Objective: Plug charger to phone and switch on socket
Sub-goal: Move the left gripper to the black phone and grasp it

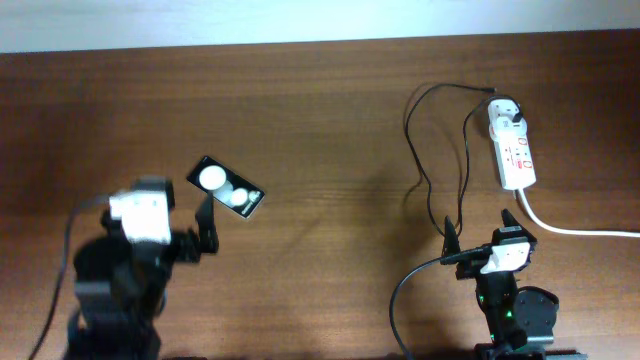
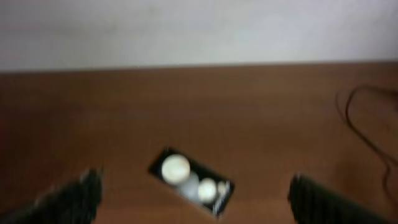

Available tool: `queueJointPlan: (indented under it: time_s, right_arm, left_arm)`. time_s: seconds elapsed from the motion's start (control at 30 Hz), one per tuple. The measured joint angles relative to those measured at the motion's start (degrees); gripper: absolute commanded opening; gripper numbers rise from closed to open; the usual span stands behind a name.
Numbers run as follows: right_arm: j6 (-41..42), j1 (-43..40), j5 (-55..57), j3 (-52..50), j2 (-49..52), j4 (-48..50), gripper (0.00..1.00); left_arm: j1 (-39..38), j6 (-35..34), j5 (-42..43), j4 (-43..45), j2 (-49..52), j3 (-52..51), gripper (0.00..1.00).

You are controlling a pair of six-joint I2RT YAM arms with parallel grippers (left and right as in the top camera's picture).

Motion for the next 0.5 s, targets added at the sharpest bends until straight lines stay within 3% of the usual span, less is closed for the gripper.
queueJointPlan:
  time_s: [0.13,0.23,0.33,0.37,0.5]
  right_arm:
    - [0.0,0.0,0.0,0.0,-0.1,0.0,0.99]
    - [0.0,0.0,0.0,0.0,-0.1,0.0,0.99]
    - [0.0,0.0,0.0,0.0,-0.1,0.0,0.99]
    - [0.0,0.0,0.0,0.0,-0.1,0.0,0.99]
    - [0.0,0.0,0.0,0.0,-0.1,0.0,0.99]
  left_arm:
    - [0.0,0.0,3.0,-30.7,23.0,29.0,0.99]
    - [0.0,0.0,15.7,-40.9,28.7,33.7,0.99]
    - [0.0,-1.2,24.1,-40.7,32.1,33.8,0.99]
    - [0.0,-5.7,24.7,-38.3,33.6,33.8,0.99]
    - [-0.4,-29.6,5.9,-35.9,35.5,35.5,0.97]
